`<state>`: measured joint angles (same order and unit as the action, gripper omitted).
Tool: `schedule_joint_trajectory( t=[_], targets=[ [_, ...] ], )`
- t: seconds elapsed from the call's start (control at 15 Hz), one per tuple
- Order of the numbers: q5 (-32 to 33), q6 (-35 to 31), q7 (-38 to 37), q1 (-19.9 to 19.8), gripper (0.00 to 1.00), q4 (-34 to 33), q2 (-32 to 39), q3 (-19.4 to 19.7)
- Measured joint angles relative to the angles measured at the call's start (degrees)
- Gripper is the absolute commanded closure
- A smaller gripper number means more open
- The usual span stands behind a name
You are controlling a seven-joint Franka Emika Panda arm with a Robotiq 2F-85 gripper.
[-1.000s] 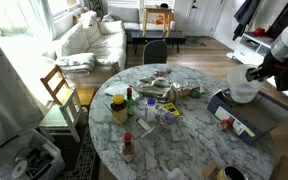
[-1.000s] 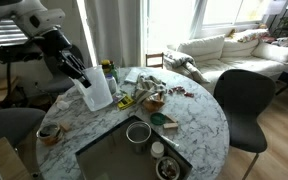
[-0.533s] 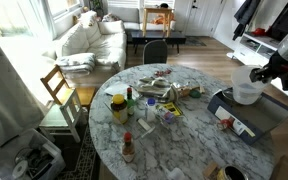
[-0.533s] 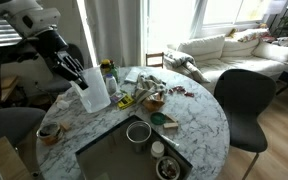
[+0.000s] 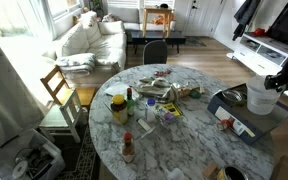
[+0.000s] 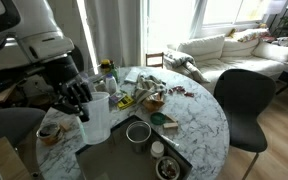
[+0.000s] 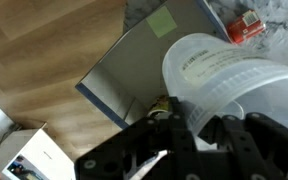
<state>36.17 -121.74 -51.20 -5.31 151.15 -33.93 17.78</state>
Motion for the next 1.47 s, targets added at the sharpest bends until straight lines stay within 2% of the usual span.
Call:
schedule_joint_trajectory(
  t=[0.53,0.93,1.07,1.13,1.2,1.47],
  targets=[
    [-4.5,-16.15,-0.87,-13.53,0.98,4.33,8.84,-2.91],
    [-12.23,-24.59,-0.9,-16.57,0.98,6.38,14.19,-3.29],
    [-13.66,-26.36,-0.97,-17.23,0.89,6.38,16.11,-3.68],
    [-14.11,-27.03,-1.17,-17.67,0.79,6.38,17.14,-3.93],
    [-14.24,-27.52,-1.53,-18.11,0.63,6.38,18.11,-4.2],
    [-14.24,-28.57,-3.38,-19.14,0.34,6.36,21.28,-4.92]
  ],
)
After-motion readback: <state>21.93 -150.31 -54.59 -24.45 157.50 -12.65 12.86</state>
